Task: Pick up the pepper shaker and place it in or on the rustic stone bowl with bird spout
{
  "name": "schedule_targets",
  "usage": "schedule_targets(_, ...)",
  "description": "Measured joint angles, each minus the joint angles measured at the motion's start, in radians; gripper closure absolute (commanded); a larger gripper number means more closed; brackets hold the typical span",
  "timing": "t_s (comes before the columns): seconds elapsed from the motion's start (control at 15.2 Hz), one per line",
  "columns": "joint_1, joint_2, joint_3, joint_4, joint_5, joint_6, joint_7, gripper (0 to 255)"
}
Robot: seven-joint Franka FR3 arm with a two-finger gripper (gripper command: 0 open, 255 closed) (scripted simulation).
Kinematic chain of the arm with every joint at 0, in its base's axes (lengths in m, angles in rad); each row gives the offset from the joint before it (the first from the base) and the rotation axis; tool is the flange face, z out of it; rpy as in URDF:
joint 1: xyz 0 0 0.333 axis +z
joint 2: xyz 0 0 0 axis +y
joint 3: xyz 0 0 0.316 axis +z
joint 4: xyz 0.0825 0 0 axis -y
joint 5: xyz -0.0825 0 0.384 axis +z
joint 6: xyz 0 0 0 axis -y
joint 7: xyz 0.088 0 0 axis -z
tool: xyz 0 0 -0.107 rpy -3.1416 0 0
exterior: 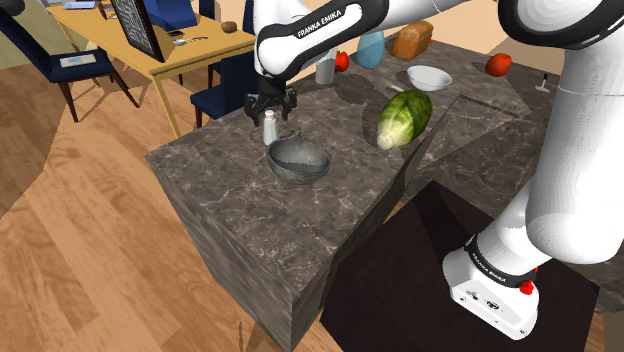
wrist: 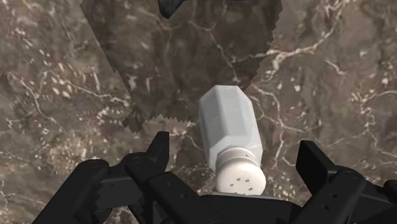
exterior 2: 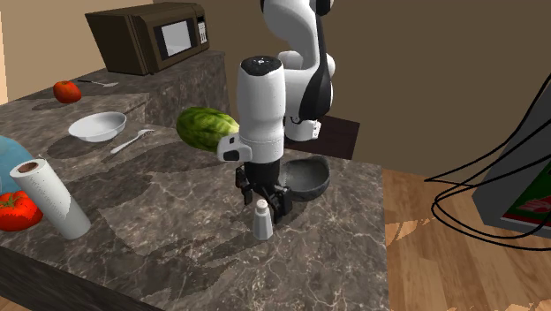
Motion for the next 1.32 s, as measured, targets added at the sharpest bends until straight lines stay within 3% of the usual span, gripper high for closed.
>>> schedule_targets(0.73, 0.0, -0.003, 0.0, 0.001, 0.0, -0.004, 0.0, 255)
schedule_targets(1.32, -0.002, -0.049, 0.005, 0.054, 0.011, -0.101, -0.006, 255)
